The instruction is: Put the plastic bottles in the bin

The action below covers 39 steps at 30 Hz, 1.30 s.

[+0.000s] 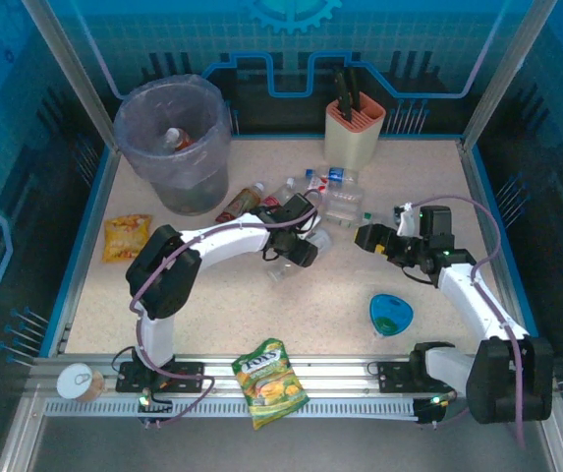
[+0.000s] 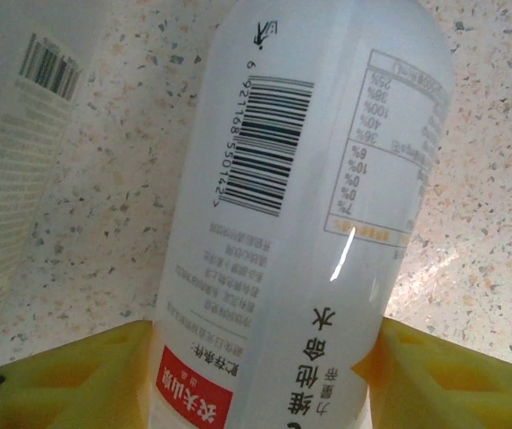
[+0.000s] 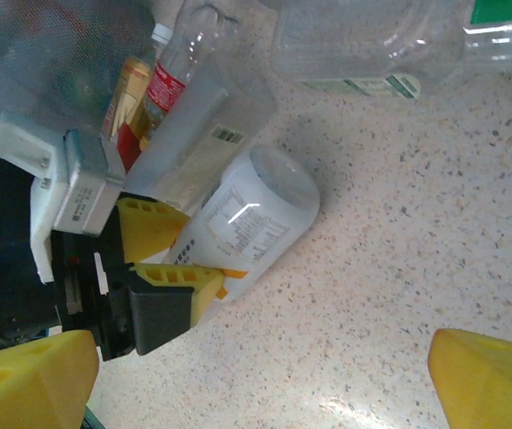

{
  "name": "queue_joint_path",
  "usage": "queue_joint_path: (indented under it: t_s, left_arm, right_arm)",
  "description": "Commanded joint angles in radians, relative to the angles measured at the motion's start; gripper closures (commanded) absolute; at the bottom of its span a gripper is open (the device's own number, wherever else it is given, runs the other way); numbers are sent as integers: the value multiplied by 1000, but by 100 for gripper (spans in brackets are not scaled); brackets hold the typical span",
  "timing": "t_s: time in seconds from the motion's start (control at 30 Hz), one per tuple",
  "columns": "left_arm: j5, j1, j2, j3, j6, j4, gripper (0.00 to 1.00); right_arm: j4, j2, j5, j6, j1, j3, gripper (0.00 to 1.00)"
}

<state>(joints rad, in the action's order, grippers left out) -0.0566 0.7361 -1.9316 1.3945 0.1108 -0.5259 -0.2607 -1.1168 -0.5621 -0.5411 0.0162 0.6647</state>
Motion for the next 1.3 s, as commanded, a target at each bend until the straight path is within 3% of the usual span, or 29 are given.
queue_joint_path:
  t_s: [0.0, 0.17, 0.33, 0.67, 0.8, 0.97, 1.13, 1.27]
  left_arm:
    - [6, 2, 55, 65, 36, -75, 43]
    - [-5, -16, 151, 115, 19, -140, 46]
    - [7, -103, 237, 240, -5, -256, 46]
    - [-73, -442, 345, 536, -44, -284, 50]
    - [-53, -612, 323, 591, 11, -241, 52]
    - [-3, -761, 247, 602, 133, -166, 54]
    - [40, -802, 118, 705, 140, -193, 55]
    - [73, -811, -62, 953, 72, -347, 55]
  right_arm:
    - [20, -3, -22, 23, -21, 40, 4]
    - [21, 9, -53, 9, -36, 49, 4]
    - [17, 40, -39, 4, -42, 38, 4]
    - [38, 44, -52, -14, -42, 20, 5]
    - [31, 62, -55, -13, -42, 1, 4]
    - [26, 69, -47, -10, -42, -25, 4]
    - [1, 80, -43, 4, -42, -22, 4]
    - [-24, 96, -28, 13, -42, -17, 4]
